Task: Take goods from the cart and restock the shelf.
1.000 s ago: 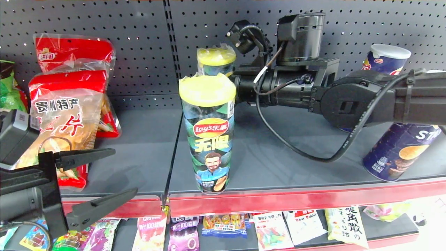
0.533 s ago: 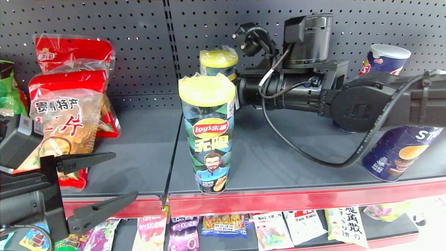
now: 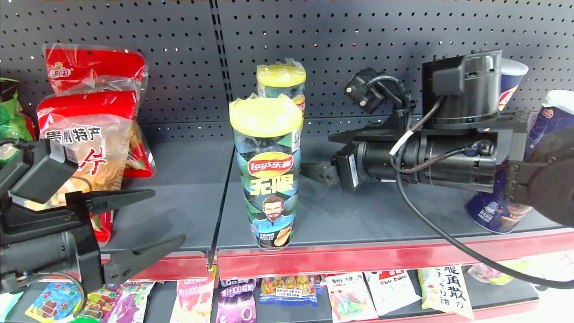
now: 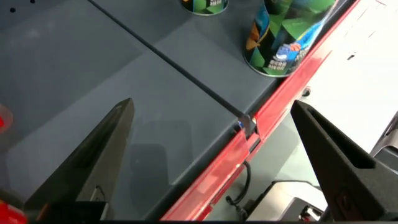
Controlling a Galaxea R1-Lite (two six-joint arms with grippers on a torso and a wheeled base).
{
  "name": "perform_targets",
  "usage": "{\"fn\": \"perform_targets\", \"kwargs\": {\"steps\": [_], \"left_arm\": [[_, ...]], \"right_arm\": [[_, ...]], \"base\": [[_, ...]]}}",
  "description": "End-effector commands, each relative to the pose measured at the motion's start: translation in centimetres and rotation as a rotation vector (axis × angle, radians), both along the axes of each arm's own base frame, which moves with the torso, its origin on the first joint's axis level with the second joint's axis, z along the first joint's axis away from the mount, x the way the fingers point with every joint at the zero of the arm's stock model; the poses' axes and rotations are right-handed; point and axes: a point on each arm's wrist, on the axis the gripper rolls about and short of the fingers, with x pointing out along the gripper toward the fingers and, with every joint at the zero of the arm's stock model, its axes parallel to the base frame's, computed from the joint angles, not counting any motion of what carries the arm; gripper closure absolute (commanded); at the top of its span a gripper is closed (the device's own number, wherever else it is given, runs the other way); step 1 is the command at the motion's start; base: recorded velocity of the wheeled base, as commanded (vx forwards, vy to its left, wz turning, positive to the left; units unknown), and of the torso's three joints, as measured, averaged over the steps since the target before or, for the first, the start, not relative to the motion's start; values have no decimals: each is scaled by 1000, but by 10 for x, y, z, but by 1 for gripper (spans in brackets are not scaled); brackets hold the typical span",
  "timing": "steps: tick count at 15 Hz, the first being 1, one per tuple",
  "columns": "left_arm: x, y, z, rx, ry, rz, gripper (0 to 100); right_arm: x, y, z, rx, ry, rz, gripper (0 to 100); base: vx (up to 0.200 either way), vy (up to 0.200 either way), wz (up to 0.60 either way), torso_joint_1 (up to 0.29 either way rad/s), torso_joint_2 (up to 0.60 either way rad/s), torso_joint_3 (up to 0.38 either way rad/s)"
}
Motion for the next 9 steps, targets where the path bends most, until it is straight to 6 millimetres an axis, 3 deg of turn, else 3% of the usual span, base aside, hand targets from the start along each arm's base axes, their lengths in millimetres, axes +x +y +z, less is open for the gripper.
{"fn": "perform_targets", "kwargs": {"steps": [1, 5, 9], "left_arm": [[6, -2, -1, 4, 11, -1, 0], [10, -3, -2, 13, 16, -7, 0], [37, -14, -2, 66, 10, -43, 0]], "right_arm": [[-9, -14, 6, 12, -13, -18, 0], [-24, -35, 3, -3, -7, -78, 0], [-86, -71, -10, -13, 9, -29, 0]], "base": [[0, 0, 0, 0, 0, 0], [0, 0, 0, 0, 0, 0], [0, 0, 0, 0, 0, 0]]}}
